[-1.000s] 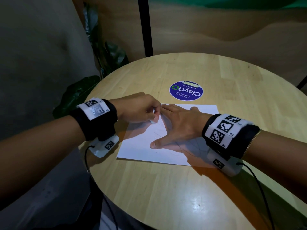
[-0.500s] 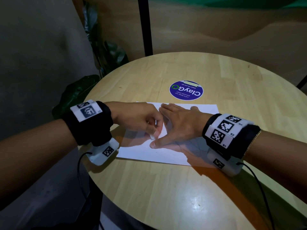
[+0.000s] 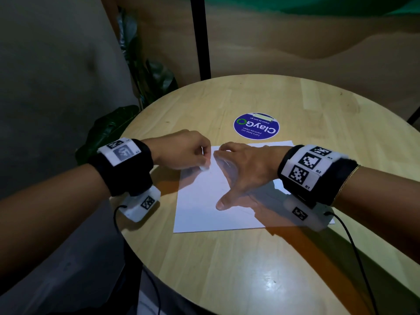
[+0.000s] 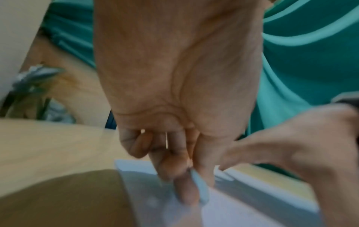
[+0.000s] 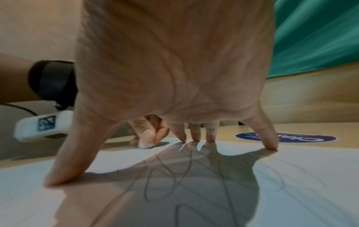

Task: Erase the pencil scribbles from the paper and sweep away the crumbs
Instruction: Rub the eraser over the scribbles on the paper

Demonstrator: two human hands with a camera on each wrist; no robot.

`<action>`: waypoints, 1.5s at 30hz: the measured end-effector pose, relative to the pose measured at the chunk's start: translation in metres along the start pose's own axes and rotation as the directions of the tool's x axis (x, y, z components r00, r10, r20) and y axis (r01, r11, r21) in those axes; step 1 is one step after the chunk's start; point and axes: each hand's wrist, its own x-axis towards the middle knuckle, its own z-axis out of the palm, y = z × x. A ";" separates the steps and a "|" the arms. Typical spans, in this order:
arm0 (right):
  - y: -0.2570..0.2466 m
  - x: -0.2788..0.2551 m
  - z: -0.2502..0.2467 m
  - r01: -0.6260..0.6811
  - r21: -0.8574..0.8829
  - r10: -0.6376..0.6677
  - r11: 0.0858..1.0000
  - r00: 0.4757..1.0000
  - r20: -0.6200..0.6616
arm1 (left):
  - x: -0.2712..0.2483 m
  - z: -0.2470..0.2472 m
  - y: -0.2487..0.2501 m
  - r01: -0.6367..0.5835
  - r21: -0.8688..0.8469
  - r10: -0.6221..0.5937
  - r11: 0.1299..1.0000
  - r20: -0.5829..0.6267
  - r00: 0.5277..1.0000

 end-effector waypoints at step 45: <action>-0.001 0.010 0.017 0.018 -0.019 -0.020 1.000 0.993 -0.119 | -0.002 0.003 0.009 -0.055 -0.044 0.059 0.998 0.109 0.992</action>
